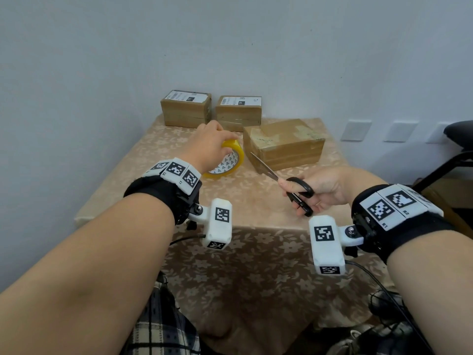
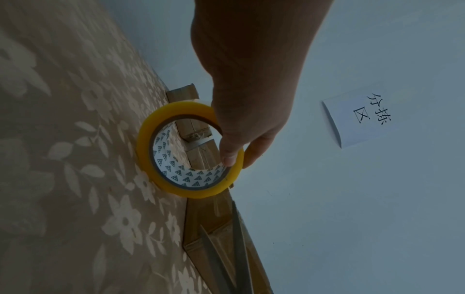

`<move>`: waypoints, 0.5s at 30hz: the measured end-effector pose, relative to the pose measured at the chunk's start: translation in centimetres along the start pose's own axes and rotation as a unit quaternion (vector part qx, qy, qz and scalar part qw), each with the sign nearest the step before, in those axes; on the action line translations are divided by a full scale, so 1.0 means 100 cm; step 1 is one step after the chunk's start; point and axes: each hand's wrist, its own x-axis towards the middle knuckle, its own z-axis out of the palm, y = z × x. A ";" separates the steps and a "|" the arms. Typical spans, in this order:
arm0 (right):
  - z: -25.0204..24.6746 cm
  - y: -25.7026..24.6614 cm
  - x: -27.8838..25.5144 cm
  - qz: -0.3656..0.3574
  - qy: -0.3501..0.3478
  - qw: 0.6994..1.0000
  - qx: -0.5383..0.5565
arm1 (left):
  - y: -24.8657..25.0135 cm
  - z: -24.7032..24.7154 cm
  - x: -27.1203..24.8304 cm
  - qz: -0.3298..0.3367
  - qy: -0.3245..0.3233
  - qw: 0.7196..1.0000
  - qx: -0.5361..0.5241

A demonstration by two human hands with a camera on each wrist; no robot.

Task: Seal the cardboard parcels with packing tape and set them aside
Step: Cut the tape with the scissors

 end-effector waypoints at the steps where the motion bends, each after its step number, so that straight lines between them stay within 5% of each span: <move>1: 0.001 -0.002 0.000 -0.001 0.004 1.000 0.004 | 0.000 0.000 0.000 0.000 -0.001 1.000 -0.001; 15: 0.020 -0.031 0.031 -0.025 0.031 0.994 0.104 | 0.005 -0.008 0.015 -0.043 -0.051 0.998 -0.012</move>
